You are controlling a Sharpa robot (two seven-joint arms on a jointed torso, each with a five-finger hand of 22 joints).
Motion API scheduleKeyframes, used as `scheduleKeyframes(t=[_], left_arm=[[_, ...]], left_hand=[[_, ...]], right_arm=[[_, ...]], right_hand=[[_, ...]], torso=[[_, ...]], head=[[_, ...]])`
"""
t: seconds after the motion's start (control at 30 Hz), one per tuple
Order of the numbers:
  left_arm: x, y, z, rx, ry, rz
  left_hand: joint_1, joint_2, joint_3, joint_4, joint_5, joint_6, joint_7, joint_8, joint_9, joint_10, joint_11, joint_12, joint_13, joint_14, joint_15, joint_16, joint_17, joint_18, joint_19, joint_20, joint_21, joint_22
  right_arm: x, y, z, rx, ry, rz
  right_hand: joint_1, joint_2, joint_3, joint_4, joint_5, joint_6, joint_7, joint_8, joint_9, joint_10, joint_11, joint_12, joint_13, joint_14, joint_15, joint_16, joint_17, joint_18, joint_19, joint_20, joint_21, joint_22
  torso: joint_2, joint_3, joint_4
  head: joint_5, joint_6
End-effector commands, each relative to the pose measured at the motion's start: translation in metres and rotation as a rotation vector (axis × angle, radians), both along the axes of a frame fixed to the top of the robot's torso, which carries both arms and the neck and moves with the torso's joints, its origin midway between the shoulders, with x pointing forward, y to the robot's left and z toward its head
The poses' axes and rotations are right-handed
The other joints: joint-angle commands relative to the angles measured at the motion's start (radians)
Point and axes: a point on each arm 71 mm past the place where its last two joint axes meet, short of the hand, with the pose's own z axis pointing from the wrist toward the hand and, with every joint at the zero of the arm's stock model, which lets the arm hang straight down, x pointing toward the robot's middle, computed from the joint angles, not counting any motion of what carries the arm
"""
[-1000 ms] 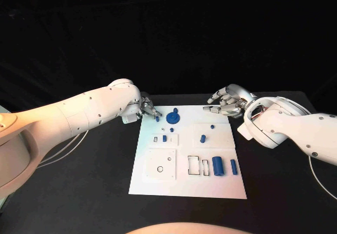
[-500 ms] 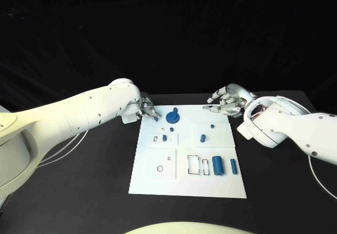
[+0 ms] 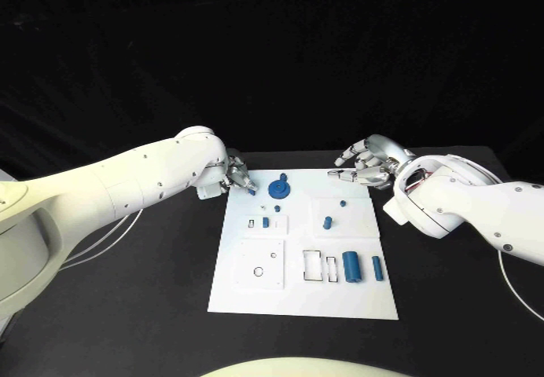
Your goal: Assemble the parts on the task board
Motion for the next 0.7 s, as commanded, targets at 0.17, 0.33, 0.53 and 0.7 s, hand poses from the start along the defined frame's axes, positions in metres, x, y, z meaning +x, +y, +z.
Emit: scheduleKeyframes(t=[0.17, 0.33, 0.53, 0.7], left_arm=[[-0.004, 0.006, 0.004, -0.088, -0.021, 0.043], [-0.018, 0.009, 0.008, -0.111, -0.033, 0.035], [-0.039, 0.011, 0.014, -0.129, -0.051, 0.006], [-0.06, 0.009, 0.015, -0.135, -0.073, -0.033]], left_hand=[[0.005, -0.002, 0.129, -0.081, 0.003, -0.013, -0.001, 0.035, 0.089, 0.008, -0.005, -0.006, -0.002, 0.075, -0.006, 0.003, 0.15, -0.006, 0.001, -0.007, 0.006, 0.004], [-0.005, -0.008, 0.153, -0.093, 0.004, -0.012, -0.002, 0.043, 0.097, 0.014, -0.006, -0.002, 0.003, 0.076, -0.008, 0.004, 0.152, -0.007, 0.006, -0.008, 0.01, 0.011], [-0.018, -0.018, 0.176, -0.104, 0.004, -0.007, -0.005, 0.05, 0.103, 0.024, -0.008, 0.003, 0.012, 0.078, -0.01, 0.006, 0.158, -0.009, 0.014, -0.009, 0.016, 0.021], [-0.028, -0.03, 0.202, -0.118, 0.005, -0.002, -0.008, 0.055, 0.107, 0.036, -0.012, 0.008, 0.019, 0.08, -0.013, 0.007, 0.161, -0.012, 0.024, -0.012, 0.023, 0.033]], right_arm=[[0.0, -0.002, 0.0, -0.003, -0.009, 0.006], [0.0, -0.006, 0.0, -0.004, -0.007, -0.002], [0.0, -0.01, 0.0, -0.003, -0.004, -0.011], [0.0, -0.013, 0.0, -0.003, -0.002, -0.018]], right_hand=[[-0.003, 0.006, -0.006, 0.002, 0.002, -0.001, -0.001, 0.004, -0.001, -0.002, 0.0, 0.0, 0.001, 0.072, 0.0, -0.003, 0.136, 0.005, -0.007, 0.0, -0.002, 0.106], [-0.003, 0.006, -0.006, 0.002, 0.002, -0.001, -0.001, 0.004, -0.001, -0.002, 0.0, 0.0, 0.001, 0.072, 0.0, -0.003, 0.136, 0.005, -0.007, 0.0, -0.002, 0.106], [-0.002, 0.008, -0.007, 0.002, 0.002, 0.0, -0.002, 0.005, -0.001, -0.002, -0.001, 0.0, 0.0, 0.072, 0.0, -0.004, 0.135, 0.006, -0.007, 0.0, -0.004, 0.105], [-0.002, 0.008, -0.007, 0.002, 0.002, 0.0, -0.002, 0.005, -0.001, -0.002, -0.001, 0.0, 0.0, 0.072, 0.0, -0.004, 0.135, 0.006, -0.007, 0.0, -0.004, 0.105]], torso=[[-0.002, 0.0002, 0.002], [-0.003, -0.0005, 0.0053], [-0.008, -0.0015, 0.0108], [-0.011, -0.003, 0.015]], head=[[0.0, -0.002], [0.001, -0.004], [0.002, -0.008], [0.001, -0.01]])
